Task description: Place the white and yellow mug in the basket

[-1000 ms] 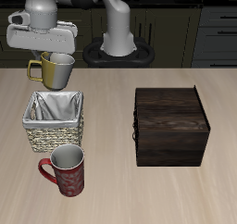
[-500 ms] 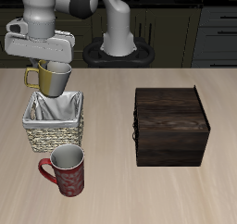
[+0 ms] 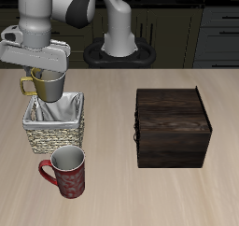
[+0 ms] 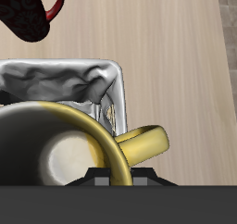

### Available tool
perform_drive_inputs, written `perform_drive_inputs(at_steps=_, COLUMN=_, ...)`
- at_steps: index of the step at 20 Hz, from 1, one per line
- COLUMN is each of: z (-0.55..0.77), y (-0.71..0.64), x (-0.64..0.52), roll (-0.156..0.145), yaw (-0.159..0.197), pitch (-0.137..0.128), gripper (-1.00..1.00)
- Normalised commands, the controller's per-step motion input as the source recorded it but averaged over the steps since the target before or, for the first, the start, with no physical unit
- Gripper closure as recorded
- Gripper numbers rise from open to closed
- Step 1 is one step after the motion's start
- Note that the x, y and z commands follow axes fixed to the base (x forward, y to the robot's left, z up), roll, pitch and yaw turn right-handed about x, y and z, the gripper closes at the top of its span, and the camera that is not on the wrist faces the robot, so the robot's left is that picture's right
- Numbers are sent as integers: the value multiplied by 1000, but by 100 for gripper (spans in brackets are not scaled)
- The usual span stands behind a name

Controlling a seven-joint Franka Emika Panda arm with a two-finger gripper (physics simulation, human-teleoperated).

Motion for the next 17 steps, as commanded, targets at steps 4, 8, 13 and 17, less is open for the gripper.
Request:
perform_drive_inputs(at_steps=4, z=-260, y=-20, x=129, roll=-22, yaw=-70, pitch=109, gripper=-100)
perform_drive_inputs(at_steps=8, z=-39, y=42, x=44, roll=9, yaw=-20, pitch=16, gripper=-100)
perform_drive_inputs(at_steps=13, z=65, y=200, x=-99, roll=68, yaw=-17, pitch=-15, gripper=-100)
perform_drive_inputs(at_steps=17, z=137, y=461, x=-327, roll=110, yaw=-42, pitch=-32, gripper=-100)
